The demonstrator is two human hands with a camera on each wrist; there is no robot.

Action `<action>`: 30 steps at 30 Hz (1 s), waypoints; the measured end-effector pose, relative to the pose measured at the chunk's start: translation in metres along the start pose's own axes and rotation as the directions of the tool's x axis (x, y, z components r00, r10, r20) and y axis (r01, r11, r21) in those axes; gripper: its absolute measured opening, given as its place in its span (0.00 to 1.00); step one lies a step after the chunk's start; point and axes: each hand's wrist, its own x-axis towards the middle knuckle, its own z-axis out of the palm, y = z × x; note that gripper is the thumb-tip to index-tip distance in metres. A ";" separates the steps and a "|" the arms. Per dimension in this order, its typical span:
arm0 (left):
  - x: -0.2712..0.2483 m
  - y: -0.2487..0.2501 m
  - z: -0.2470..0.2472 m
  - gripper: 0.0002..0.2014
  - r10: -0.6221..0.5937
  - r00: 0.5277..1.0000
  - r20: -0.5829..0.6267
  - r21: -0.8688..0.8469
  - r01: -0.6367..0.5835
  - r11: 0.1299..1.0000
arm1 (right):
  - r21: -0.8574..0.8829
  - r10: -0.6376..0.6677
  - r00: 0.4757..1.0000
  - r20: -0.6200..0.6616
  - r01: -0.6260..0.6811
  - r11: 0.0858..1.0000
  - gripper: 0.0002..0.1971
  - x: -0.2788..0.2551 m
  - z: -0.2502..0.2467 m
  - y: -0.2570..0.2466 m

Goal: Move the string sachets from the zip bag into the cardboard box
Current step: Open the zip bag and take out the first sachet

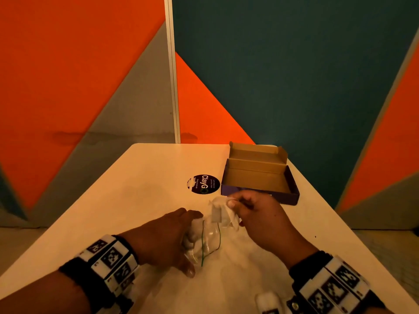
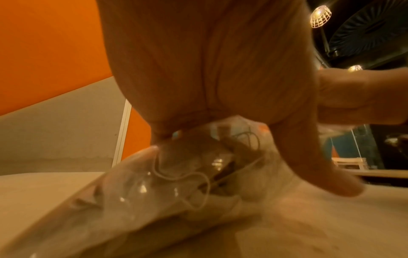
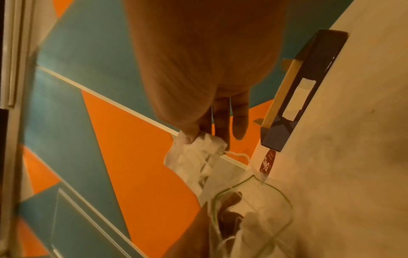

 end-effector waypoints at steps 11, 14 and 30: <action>0.003 0.051 -0.005 0.09 -0.012 0.864 -0.504 -0.606 -0.344 0.717 | 0.317 0.058 0.998 -0.001 -0.055 0.947 0.07 -0.004 0.003 -0.023; 0.005 0.054 -0.005 0.07 -0.121 0.870 -0.477 -0.719 -0.307 0.624 | 0.346 0.070 0.997 0.013 -0.070 0.936 0.10 -0.006 0.002 -0.027; 0.007 0.033 -0.020 0.05 -0.232 0.857 -0.460 -0.755 -0.240 0.610 | 0.121 0.076 0.997 0.022 -0.078 0.990 0.12 0.011 0.009 -0.021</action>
